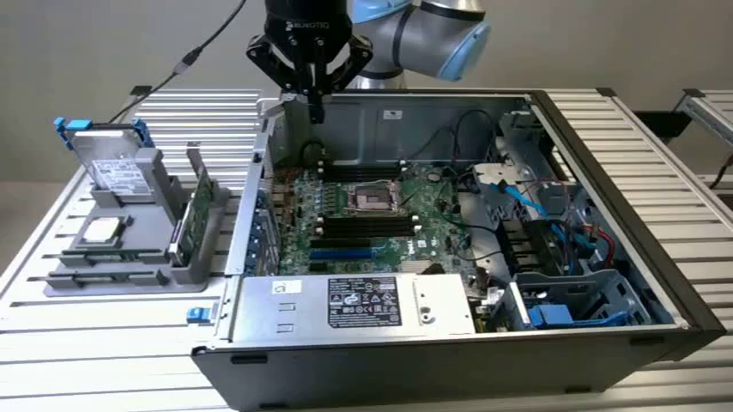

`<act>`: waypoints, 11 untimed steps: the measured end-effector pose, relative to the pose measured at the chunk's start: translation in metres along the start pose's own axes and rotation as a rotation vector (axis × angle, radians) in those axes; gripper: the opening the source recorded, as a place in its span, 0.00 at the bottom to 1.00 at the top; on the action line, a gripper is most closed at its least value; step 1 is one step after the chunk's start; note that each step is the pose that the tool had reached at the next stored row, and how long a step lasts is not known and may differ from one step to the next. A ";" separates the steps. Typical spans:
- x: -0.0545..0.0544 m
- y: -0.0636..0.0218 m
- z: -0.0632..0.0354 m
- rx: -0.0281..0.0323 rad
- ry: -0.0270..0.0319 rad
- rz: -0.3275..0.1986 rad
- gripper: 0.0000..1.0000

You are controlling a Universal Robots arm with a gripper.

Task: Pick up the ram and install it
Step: 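Reach for the ram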

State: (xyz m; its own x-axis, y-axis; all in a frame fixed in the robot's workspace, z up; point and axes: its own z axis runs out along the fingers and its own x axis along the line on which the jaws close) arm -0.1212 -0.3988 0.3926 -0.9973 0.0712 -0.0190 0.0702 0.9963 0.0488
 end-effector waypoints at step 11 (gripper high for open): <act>0.001 -0.0001 -0.0001 0.0001 0.0001 0.000 0.10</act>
State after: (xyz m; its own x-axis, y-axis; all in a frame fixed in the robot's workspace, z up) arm -0.1219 -0.3988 0.3927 -0.9973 0.0713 -0.0189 0.0703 0.9963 0.0487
